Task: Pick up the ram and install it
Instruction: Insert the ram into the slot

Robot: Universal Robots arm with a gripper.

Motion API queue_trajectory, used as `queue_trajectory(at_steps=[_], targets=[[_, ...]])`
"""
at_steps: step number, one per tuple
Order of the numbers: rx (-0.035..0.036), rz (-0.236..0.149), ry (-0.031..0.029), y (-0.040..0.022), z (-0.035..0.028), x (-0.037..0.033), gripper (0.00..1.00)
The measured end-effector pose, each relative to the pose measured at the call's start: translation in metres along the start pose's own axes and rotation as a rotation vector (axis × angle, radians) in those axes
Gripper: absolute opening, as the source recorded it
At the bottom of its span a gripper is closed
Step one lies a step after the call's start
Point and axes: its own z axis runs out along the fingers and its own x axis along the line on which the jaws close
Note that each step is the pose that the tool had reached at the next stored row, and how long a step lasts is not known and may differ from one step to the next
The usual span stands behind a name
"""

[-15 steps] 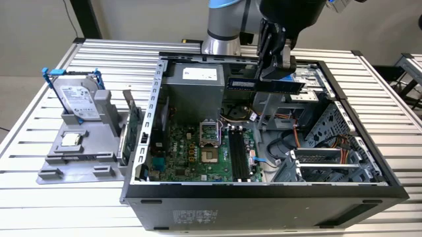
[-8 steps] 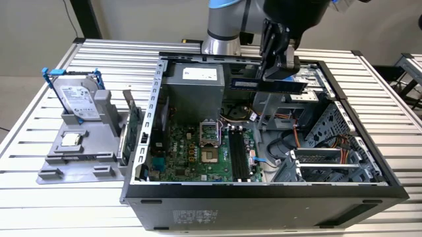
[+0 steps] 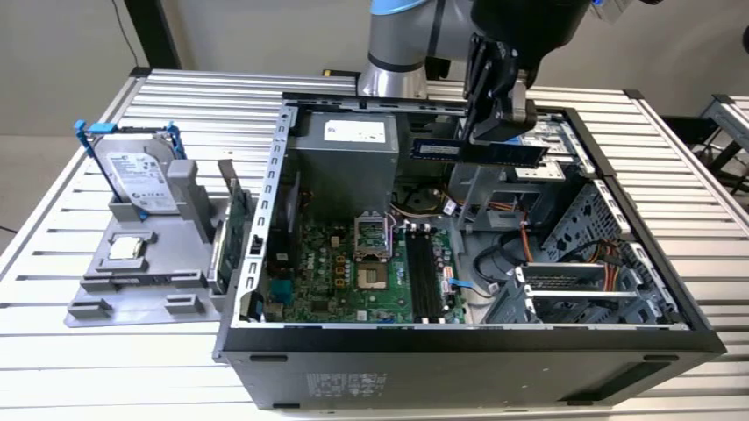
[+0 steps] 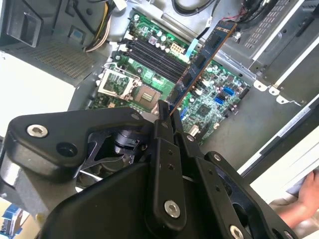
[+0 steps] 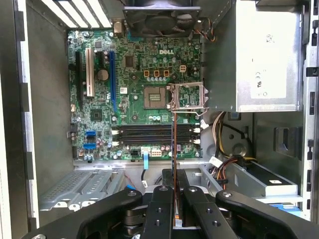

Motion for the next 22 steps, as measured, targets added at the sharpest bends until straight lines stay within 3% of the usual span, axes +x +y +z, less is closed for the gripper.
queue_trajectory(at_steps=[22], targets=[[0.0003, 0.008, -0.0002, 0.0, 0.0, 0.0, 0.0]])
